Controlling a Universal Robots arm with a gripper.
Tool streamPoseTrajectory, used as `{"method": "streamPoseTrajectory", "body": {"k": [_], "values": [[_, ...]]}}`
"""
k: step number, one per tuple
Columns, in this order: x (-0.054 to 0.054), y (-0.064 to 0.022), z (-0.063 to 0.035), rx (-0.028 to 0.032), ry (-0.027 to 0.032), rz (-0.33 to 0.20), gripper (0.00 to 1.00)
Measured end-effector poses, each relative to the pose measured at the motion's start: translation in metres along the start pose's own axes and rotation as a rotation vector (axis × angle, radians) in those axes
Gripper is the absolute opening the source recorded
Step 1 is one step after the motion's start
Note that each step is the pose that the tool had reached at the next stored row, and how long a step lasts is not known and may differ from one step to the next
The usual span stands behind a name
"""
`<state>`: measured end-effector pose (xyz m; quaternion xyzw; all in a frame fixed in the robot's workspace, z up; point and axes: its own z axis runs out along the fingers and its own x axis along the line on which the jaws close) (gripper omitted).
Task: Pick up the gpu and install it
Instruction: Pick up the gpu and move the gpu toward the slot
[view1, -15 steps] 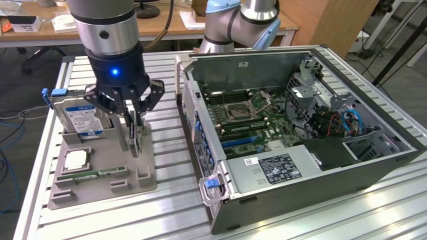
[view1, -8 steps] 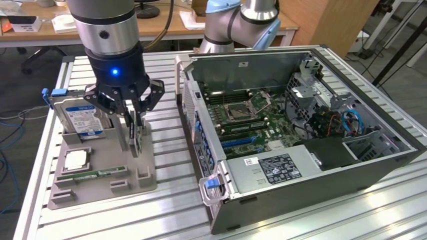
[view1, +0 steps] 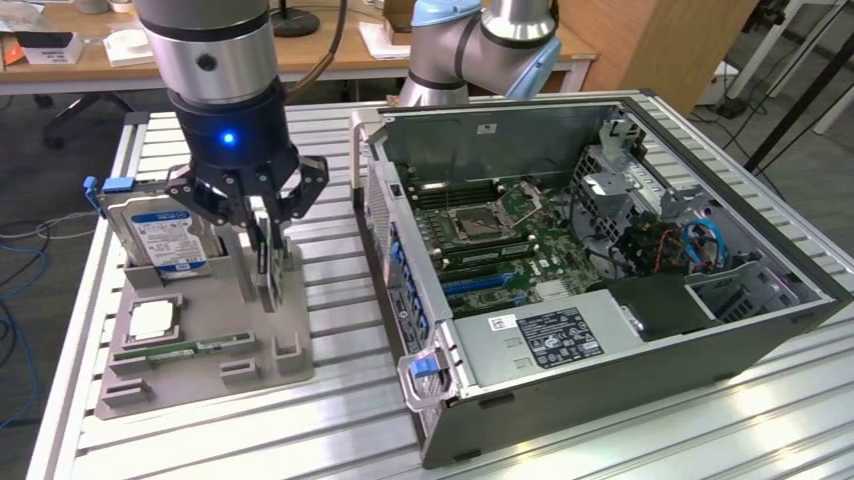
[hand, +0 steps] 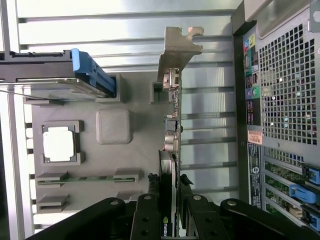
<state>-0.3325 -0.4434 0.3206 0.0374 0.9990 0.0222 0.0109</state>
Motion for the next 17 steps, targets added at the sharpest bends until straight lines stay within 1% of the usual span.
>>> {"method": "streamPoseTrajectory", "body": {"k": [6,13,17], "values": [[0.000,0.0004,-0.0090,0.0004,0.0047,0.000,0.26],[0.000,0.0008,-0.0180,0.0006,0.0076,0.000,0.26],[-0.001,0.0011,-0.0239,0.0006,0.0079,0.000,0.26]]}}
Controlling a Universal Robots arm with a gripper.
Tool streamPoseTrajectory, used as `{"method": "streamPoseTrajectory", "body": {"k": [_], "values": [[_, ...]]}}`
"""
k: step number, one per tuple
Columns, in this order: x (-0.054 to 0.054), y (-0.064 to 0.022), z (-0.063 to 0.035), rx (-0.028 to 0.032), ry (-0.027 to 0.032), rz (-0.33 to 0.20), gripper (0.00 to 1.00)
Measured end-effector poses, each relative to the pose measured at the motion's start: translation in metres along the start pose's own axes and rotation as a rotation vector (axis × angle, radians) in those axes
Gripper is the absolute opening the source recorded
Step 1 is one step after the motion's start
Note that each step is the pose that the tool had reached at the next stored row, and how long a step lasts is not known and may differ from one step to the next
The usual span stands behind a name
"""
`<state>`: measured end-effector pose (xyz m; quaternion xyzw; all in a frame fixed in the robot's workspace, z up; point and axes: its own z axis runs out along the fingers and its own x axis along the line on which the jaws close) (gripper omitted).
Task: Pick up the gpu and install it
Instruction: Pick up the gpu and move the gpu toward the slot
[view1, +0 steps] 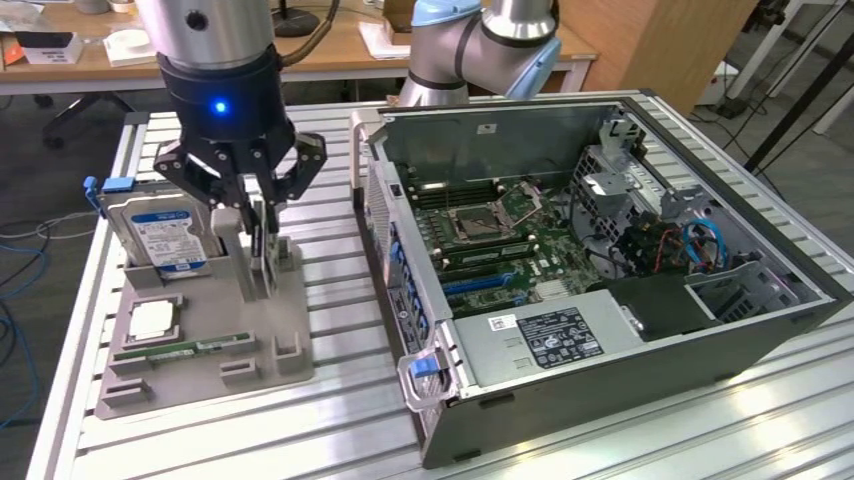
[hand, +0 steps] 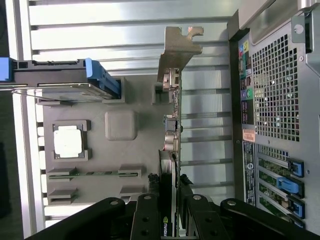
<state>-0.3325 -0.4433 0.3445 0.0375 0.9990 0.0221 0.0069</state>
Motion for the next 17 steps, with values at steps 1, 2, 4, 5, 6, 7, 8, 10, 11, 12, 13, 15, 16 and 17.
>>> {"method": "streamPoseTrajectory", "body": {"k": [1,2,4,5,6,7,8,10,11,12,13,15,16,17], "values": [[0.000,0.0001,-0.0017,0.0000,0.0000,0.000,0.26],[0.000,0.0002,-0.0036,0.0000,0.0002,0.000,0.26],[0.000,0.0003,-0.0074,0.0000,0.0003,0.000,0.26],[0.000,0.0004,-0.0091,0.0000,0.0004,0.000,0.26],[0.000,0.0005,-0.0107,0.0000,0.0005,0.000,0.26],[0.000,0.0005,-0.0121,0.0001,0.0005,0.000,0.26],[0.000,0.0006,-0.0136,0.0000,0.0005,0.000,0.26],[0.000,0.0008,-0.0172,0.0001,0.0007,0.000,0.26],[0.000,0.0008,-0.0189,0.0000,0.0007,0.000,0.26],[0.000,0.0009,-0.0206,0.0001,0.0008,0.000,0.26],[0.000,0.0010,-0.0224,0.0001,0.0007,0.000,0.26],[0.000,0.0012,-0.0262,0.0000,0.0007,0.000,0.26],[0.000,0.0013,-0.0281,0.0001,0.0007,0.000,0.26],[0.000,0.0013,-0.0301,0.0001,0.0007,0.000,0.26]]}}
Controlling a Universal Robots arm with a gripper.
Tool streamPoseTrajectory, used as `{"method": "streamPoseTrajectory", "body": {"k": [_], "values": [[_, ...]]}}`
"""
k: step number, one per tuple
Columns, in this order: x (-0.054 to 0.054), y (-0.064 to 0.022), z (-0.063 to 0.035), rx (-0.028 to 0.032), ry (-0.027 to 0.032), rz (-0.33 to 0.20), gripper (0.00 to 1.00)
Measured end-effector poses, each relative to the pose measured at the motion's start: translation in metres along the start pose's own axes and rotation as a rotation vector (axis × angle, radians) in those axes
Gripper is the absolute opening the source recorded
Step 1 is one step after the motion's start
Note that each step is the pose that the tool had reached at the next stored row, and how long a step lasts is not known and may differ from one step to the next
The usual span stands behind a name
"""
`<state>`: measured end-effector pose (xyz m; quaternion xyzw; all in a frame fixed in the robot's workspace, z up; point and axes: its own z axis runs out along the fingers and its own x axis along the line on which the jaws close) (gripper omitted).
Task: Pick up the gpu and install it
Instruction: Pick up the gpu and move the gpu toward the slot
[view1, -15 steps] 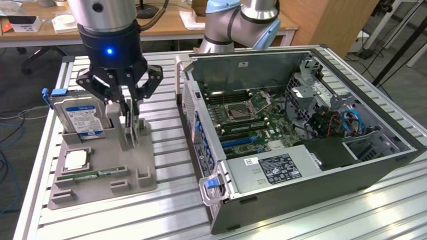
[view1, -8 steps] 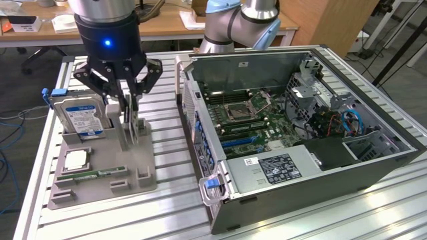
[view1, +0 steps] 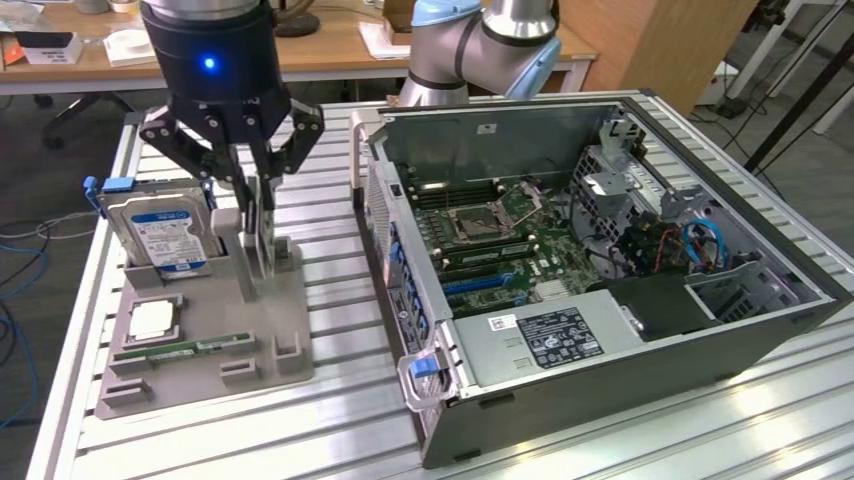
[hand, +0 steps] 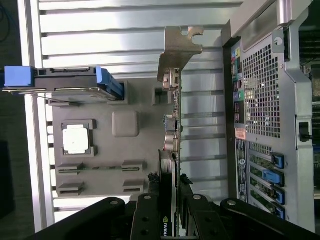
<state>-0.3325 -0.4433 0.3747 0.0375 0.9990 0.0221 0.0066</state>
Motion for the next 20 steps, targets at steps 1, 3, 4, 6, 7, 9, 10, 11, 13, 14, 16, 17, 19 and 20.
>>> {"method": "streamPoseTrajectory", "body": {"k": [1,3,4,6,7,9,10,11,13,14,16,17,19,20], "values": [[0.000,0.0001,-0.0019,-0.0001,-0.0001,0.000,0.26],[0.000,0.0003,-0.0059,0.0000,0.0000,0.000,0.26],[0.000,0.0004,-0.0079,0.0000,0.0000,0.000,0.26],[0.000,0.0005,-0.0120,-0.0001,-0.0001,0.000,0.26],[0.000,0.0006,-0.0141,0.0001,0.0000,0.000,0.26],[0.000,0.0008,-0.0181,0.0000,0.0001,0.000,0.26],[0.000,0.0009,-0.0199,0.0000,0.0000,0.000,0.26],[0.000,0.0010,-0.0218,0.0000,0.0000,0.000,0.26],[0.000,0.0011,-0.0256,0.0000,0.0000,0.000,0.26],[0.000,0.0012,-0.0275,0.0000,0.0000,0.000,0.26],[0.000,0.0014,-0.0310,0.0000,0.0000,0.000,0.26],[0.000,0.0014,-0.0325,-0.0001,-0.0001,0.000,0.26],[0.000,0.0015,-0.0345,-0.0001,-0.0001,0.000,0.26],[0.000,0.0015,-0.0345,-0.0002,-0.0002,0.000,0.26]]}}
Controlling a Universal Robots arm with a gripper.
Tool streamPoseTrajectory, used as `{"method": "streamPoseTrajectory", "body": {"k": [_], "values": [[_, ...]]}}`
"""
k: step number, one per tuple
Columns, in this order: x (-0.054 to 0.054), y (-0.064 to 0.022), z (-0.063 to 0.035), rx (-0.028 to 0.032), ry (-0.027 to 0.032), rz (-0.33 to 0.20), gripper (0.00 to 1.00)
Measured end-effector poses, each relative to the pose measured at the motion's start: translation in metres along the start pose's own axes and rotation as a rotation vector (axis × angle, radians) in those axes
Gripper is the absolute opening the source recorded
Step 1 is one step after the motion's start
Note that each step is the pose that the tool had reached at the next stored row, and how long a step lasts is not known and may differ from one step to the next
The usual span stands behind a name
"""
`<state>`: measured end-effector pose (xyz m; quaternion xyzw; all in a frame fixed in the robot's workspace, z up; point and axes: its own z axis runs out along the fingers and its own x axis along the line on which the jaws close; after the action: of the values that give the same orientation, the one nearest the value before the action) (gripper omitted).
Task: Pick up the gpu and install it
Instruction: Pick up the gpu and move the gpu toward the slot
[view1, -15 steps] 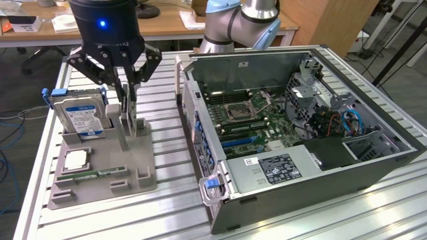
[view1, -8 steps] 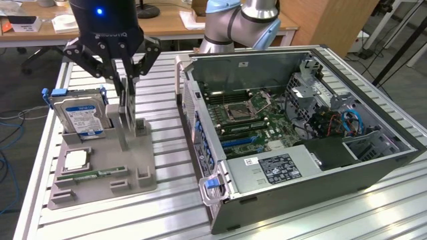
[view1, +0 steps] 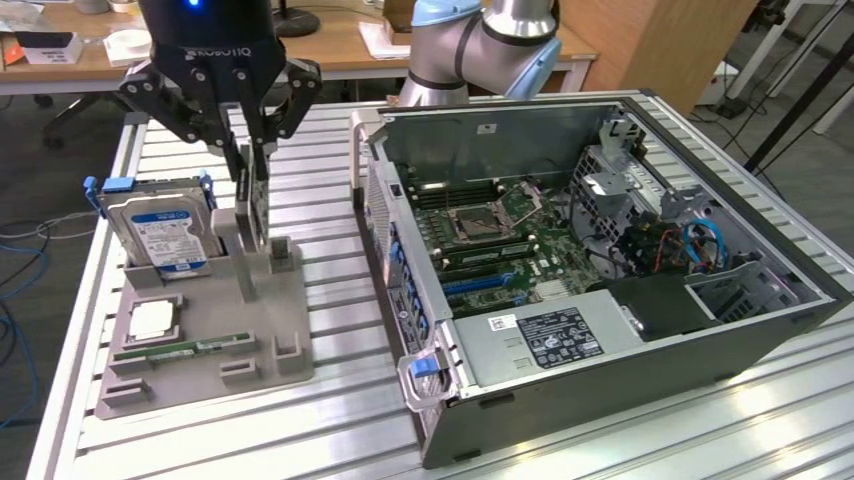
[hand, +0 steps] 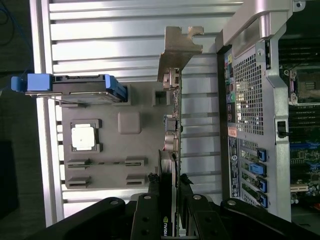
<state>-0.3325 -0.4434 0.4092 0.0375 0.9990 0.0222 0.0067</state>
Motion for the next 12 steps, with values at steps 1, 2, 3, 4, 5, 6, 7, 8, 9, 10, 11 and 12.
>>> {"method": "streamPoseTrajectory", "body": {"k": [1,2,3,4,5,6,7,8,9,10,11,12], "values": [[0.0000,0.0000,0.0000,0.0000,0.0000,0.000,0.26],[0.0000,0.0000,-0.0001,0.0000,0.0001,0.000,0.26],[0.0000,0.0000,-0.0001,0.0001,0.0001,0.000,0.26],[-0.0001,0.0000,-0.0001,0.0001,0.0002,0.000,0.26],[-0.0006,0.0000,-0.0002,0.0002,0.0003,0.000,0.26],[-0.0013,0.0001,-0.0003,0.0002,0.0004,0.000,0.26],[-0.0022,0.0001,-0.0002,0.0002,0.0003,0.000,0.26],[-0.0033,0.0003,-0.0001,0.0002,0.0002,0.000,0.26],[-0.0045,0.0004,-0.0001,0.0001,0.0001,0.000,0.26],[-0.0057,0.0005,0.0000,0.0001,0.0002,0.000,0.26],[-0.0070,0.0005,-0.0001,0.0002,0.0002,0.000,0.26],[-0.0083,0.0006,0.0000,0.0002,0.0002,0.000,0.26]]}}
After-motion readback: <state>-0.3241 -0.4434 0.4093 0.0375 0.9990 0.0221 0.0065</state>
